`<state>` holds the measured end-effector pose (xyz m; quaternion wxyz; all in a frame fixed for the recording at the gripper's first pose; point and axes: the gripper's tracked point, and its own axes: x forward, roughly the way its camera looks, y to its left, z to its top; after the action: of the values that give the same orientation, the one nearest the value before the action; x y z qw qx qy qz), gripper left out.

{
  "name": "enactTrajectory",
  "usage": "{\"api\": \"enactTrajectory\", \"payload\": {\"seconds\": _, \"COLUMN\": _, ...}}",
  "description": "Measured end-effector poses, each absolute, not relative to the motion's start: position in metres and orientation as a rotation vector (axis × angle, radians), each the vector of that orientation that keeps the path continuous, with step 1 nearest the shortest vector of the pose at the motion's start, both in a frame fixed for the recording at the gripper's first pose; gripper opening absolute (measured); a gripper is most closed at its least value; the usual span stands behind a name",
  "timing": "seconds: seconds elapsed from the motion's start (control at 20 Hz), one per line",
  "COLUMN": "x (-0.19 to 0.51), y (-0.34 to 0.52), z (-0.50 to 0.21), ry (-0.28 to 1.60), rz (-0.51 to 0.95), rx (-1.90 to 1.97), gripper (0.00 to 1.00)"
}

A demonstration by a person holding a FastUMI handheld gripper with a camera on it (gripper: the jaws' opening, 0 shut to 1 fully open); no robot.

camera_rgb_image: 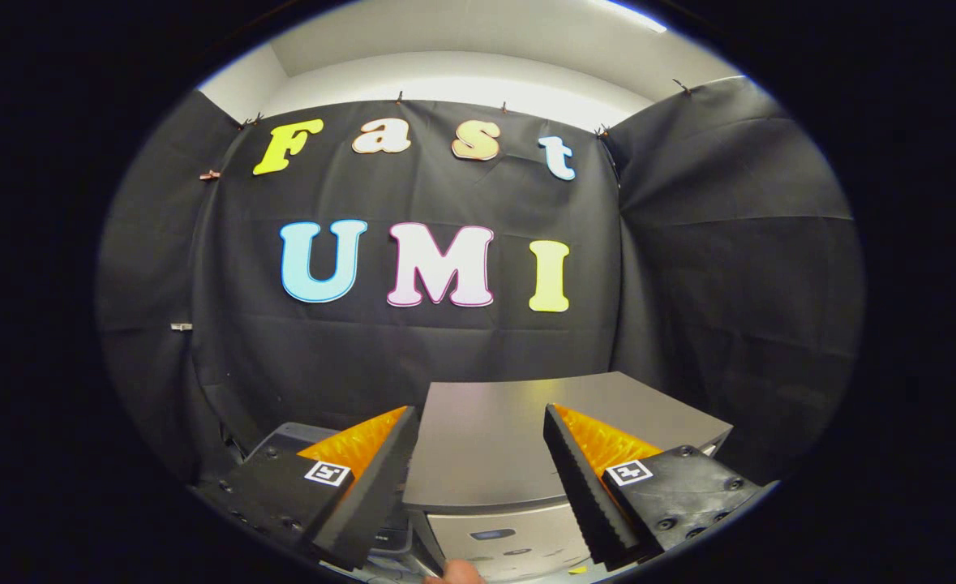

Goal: Put the clothes into the washing machine and then close the washing machine lid.

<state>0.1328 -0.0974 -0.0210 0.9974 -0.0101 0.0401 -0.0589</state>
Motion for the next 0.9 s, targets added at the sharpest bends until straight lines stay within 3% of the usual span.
{"api": "enactTrajectory", "payload": {"seconds": 0.9, "x": 0.12, "y": -0.103, "z": -0.022, "ry": 0.076, "rz": -0.13, "rx": -0.012, "gripper": 0.98}}
